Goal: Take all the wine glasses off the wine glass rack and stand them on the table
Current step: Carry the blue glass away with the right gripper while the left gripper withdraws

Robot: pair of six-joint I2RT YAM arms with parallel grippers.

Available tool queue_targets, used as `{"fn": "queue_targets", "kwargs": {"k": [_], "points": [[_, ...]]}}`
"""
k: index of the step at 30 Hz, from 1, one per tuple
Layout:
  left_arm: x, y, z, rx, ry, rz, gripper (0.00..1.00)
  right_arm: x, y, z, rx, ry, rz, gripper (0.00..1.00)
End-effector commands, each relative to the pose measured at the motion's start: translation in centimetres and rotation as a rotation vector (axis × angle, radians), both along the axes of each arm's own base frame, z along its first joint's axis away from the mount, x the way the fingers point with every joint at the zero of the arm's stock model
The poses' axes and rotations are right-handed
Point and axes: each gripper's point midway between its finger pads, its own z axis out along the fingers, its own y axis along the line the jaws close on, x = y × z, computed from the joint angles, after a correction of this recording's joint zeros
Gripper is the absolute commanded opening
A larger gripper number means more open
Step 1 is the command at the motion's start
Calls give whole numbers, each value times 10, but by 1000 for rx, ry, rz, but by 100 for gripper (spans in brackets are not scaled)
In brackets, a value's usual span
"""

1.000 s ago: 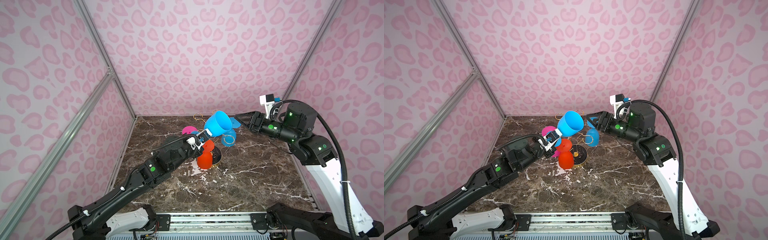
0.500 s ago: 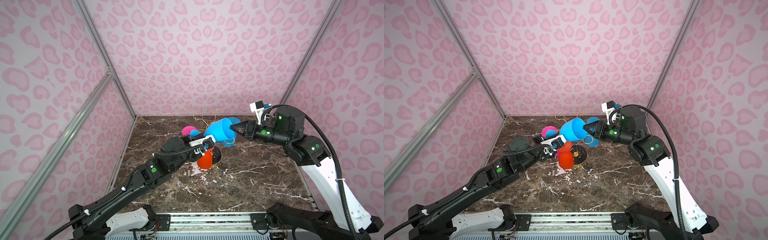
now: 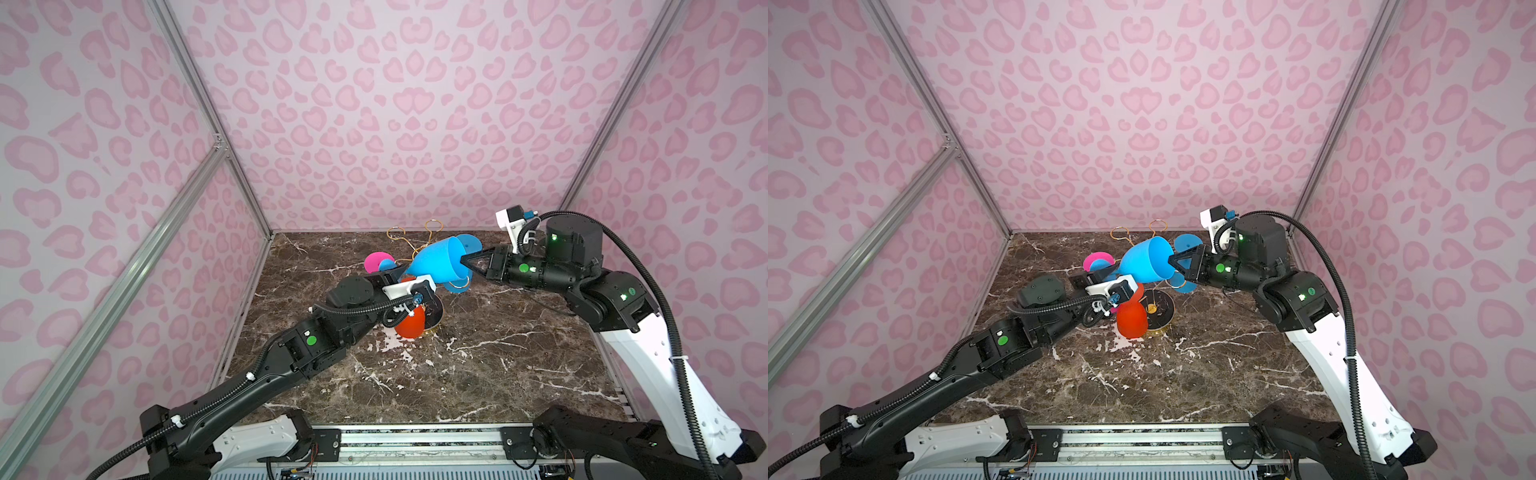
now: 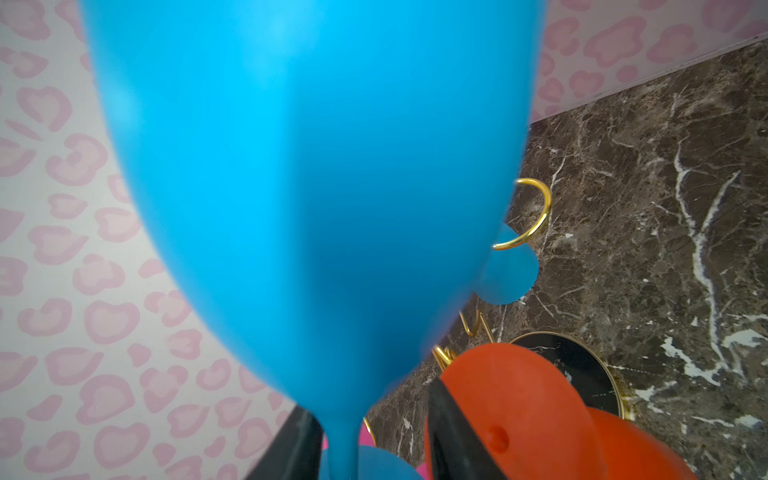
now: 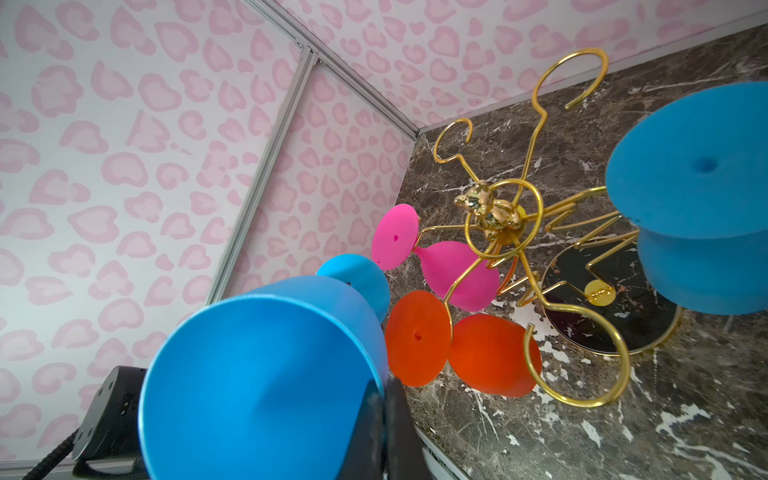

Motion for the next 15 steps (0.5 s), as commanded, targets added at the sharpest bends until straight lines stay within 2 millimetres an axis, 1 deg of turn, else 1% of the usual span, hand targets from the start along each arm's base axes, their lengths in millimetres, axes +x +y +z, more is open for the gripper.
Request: {"fn": "queue_targets", "kwargs": {"k": [1, 2, 4, 7, 10, 11, 12, 15], "points": [[1, 3, 7, -38, -9, 16, 83, 2, -7, 4, -35, -39, -28, 0], [1, 6, 8, -45, -7, 29, 99, 3, -10, 5, -49, -50, -39, 0], [1, 13, 12, -75, -7, 60, 98, 4, -18, 8, -84, -68, -65, 0], [-3, 29, 24, -143, -5, 101, 98, 11, -43, 17, -118, -85, -134, 0], [-11, 43, 30, -204, 9, 113, 98, 19, -86, 30, -171, -121, -255, 0], [-13, 47, 30, -222, 17, 118, 98, 22, -104, 34, -204, -133, -309, 0], [-15, 51, 30, -237, 26, 125, 98, 25, -122, 36, -250, -141, -359, 0], [-18, 61, 29, -274, 46, 147, 98, 30, -165, 37, -368, -140, -477, 0]]}}
